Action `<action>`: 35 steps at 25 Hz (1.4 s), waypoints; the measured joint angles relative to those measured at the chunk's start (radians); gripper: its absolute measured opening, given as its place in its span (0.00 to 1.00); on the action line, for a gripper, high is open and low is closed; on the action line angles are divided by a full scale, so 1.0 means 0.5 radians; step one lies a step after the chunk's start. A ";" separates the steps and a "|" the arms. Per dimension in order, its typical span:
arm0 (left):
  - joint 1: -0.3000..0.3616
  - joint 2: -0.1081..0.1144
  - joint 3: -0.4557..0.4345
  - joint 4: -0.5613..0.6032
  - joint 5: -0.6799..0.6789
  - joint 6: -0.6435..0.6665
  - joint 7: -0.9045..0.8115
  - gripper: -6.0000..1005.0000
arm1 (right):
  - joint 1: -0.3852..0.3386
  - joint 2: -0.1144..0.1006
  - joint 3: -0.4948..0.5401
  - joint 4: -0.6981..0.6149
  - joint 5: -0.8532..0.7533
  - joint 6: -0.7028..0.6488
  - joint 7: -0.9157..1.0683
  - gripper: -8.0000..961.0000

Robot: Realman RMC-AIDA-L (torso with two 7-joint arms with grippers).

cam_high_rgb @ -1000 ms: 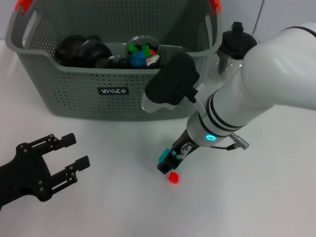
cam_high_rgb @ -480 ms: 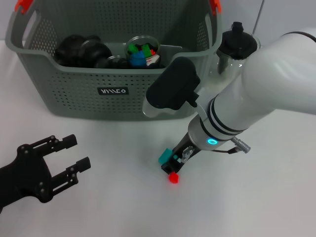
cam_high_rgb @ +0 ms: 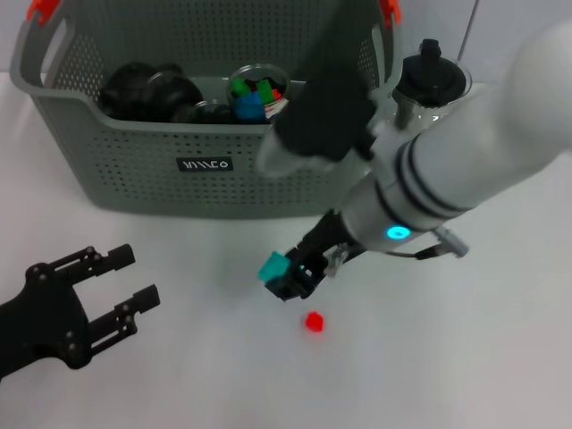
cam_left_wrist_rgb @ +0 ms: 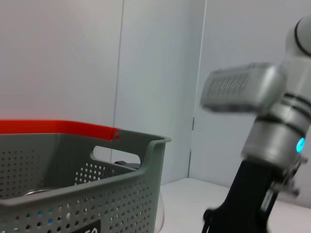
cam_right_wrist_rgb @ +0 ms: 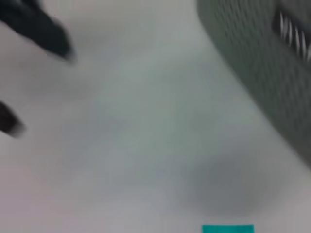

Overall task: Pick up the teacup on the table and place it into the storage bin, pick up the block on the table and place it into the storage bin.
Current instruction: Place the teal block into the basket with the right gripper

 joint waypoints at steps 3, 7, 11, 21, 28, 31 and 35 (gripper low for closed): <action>-0.003 0.000 -0.010 0.000 -0.002 0.003 0.000 0.58 | -0.141 0.001 0.232 -0.329 0.079 -0.235 -0.105 0.45; -0.009 0.003 -0.035 0.000 -0.003 0.004 0.000 0.58 | -0.233 -0.007 0.540 -0.622 0.265 -0.484 -0.194 0.45; -0.014 0.008 -0.035 0.000 -0.007 -0.004 -0.001 0.58 | -0.211 -0.006 0.894 -0.702 0.537 -0.642 -0.349 0.45; -0.027 0.006 -0.038 0.000 -0.014 -0.008 -0.003 0.58 | 0.100 -0.005 1.163 -0.517 0.294 -0.033 -0.465 0.45; -0.042 0.003 -0.038 -0.002 -0.015 -0.002 -0.003 0.58 | 0.597 -0.005 1.174 0.285 -0.025 0.397 -0.452 0.45; -0.043 0.000 -0.038 -0.003 -0.015 0.002 -0.006 0.58 | 0.805 -0.005 1.166 0.710 -0.118 0.636 -0.460 0.45; -0.045 0.000 -0.038 -0.003 -0.015 0.004 -0.026 0.58 | 1.043 -0.004 1.165 1.196 -0.199 0.890 -0.463 0.45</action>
